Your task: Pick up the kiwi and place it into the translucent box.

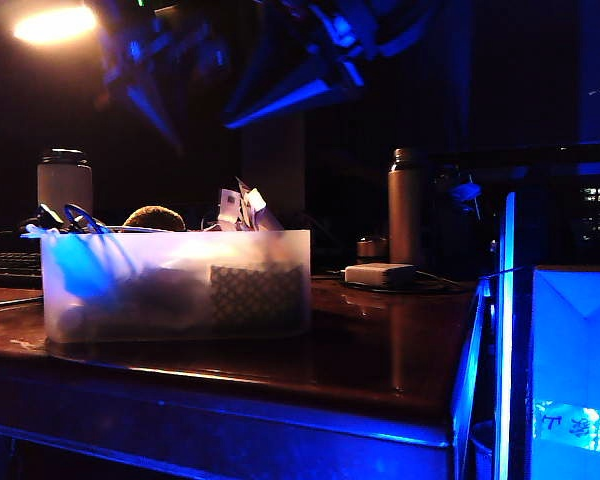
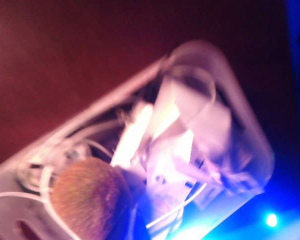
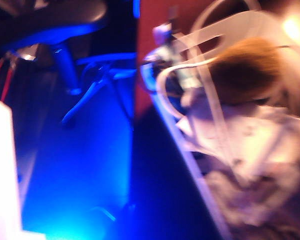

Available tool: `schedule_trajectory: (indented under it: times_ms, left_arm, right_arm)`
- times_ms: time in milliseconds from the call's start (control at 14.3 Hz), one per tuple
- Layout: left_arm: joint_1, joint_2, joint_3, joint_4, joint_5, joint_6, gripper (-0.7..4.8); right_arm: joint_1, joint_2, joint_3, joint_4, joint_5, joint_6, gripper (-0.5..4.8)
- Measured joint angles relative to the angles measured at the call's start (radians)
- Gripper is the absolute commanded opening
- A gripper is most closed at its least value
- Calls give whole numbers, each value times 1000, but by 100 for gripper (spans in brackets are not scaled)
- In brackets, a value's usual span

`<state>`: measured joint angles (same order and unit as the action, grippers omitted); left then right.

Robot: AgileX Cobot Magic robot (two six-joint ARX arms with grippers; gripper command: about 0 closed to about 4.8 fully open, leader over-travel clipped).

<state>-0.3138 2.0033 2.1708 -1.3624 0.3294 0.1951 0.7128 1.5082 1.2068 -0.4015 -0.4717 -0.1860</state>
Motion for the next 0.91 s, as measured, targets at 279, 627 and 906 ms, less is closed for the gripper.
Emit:
schedule_trajectory:
  times_ms: [279, 627, 906]
  left_arm:
    - [0, -143, 133, 76, -149, -66, -4]
    - [0, -276, 474, 200, -272, -99, -4]
    - [0, -366, 500, 158, -349, -99, -4]
  right_arm:
    - [90, 14, -14, 85, 1, -2, -1]
    - [208, 224, -15, 286, 38, 16, -1]
    - [256, 361, -15, 502, 213, 61, -1]
